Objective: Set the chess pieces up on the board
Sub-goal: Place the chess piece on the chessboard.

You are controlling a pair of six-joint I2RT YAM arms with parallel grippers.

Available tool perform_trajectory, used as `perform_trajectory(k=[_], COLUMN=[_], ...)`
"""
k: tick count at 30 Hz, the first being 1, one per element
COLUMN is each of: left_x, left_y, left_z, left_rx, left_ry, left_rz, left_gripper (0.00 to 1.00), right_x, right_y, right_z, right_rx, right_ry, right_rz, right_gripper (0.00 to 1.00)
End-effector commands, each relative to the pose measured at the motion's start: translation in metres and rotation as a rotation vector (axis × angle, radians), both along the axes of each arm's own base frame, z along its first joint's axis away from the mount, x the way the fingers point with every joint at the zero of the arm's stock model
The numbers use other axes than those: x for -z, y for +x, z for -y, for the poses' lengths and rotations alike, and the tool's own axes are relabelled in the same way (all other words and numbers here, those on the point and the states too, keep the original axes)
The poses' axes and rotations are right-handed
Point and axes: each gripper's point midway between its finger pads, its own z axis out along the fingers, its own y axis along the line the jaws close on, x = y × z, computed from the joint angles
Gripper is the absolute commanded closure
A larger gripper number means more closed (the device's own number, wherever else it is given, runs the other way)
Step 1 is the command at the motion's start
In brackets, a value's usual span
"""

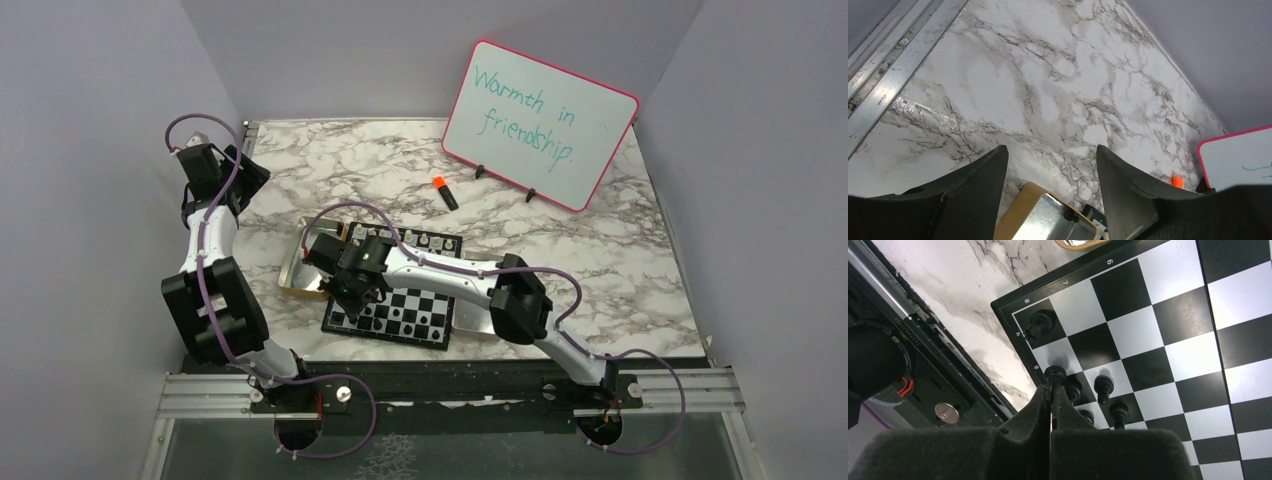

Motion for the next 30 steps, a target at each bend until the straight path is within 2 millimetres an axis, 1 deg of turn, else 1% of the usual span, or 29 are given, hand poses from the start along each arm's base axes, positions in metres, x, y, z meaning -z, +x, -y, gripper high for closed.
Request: perform_trajectory(k=[1,11,18,20,22,30], left_x=[-0.003,-0.002,-0.001,0.001,0.003,0.002], left_y=[0.001,0.000,-0.001,-0.001,-0.002,-0.002], left_z=[0.000,0.001,0.003,0.004,0.005,0.005], left_rx=[0.018,0.021,0.023,0.027,0.029,0.030], left_ry=[0.012,0.008,0.003,-0.003,-0.006,-0.003], left_rz=[0.023,0.022,0.022,0.024,0.022,0.022], left_gripper=[0.34,0.34,0.34,0.34,0.33,0.34], right_x=[0.002,0.012,0.011,0.010,0.009,0.012], right_y=[-0.005,-0.005,-0.003,-0.003,-0.003,-0.012], right_z=[-0.011,-0.010,-0.014,-0.015,-0.016,-0.021], right_rx=[-0.011,-0.011,-0.007,-0.003,-0.002,-0.019], right_ry=[0.017,-0.004,0.004,0.009,0.013,0.040], right_rz=[-0.015,-0.023,-0.015,-0.013,-0.015,-0.063], right_gripper=[0.97,0.93,0.83,0.78,0.76,0.78])
